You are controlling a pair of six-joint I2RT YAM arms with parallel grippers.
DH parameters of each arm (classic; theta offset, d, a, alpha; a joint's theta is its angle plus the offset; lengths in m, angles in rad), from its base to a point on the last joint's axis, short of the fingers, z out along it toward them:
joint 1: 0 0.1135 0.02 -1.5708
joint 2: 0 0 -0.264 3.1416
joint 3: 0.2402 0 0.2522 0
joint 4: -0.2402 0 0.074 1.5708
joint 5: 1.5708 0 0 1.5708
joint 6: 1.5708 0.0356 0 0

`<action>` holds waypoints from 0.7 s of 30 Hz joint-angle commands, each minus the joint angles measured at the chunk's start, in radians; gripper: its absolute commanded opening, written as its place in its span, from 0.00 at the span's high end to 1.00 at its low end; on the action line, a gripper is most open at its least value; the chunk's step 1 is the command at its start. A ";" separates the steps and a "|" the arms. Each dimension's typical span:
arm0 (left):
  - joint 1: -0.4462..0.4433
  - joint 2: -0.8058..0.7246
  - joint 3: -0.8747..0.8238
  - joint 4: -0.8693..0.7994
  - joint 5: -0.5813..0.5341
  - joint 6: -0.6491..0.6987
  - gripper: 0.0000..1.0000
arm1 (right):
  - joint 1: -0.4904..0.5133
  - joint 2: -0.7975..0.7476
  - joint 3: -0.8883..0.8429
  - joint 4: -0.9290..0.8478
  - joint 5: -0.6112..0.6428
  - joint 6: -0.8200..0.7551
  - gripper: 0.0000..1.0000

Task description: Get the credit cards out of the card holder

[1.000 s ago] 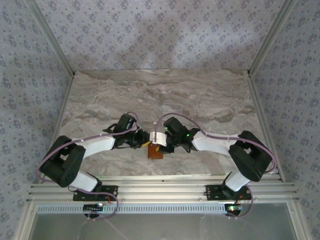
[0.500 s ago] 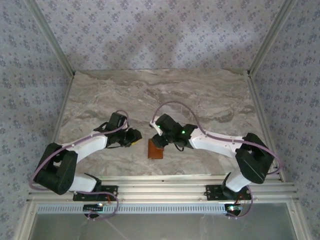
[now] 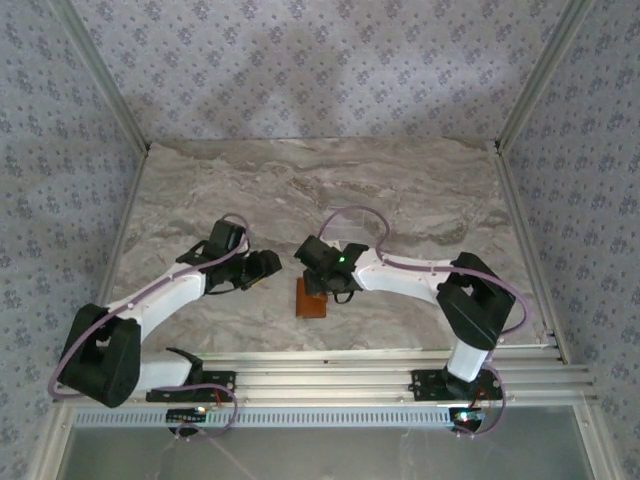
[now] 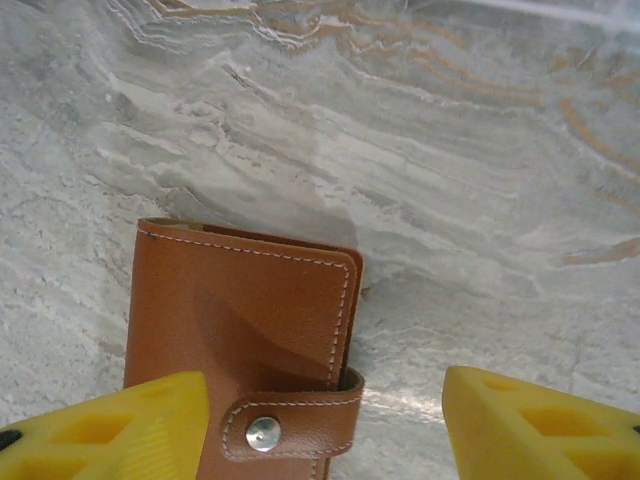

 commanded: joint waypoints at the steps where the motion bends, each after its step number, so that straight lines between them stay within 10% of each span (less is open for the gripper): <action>1: 0.003 -0.036 0.022 -0.038 -0.020 0.026 0.38 | 0.020 0.033 0.055 -0.083 0.049 0.099 0.34; 21: -0.025 0.023 0.023 -0.016 0.002 0.002 0.38 | 0.027 0.051 0.062 -0.140 0.040 0.119 0.50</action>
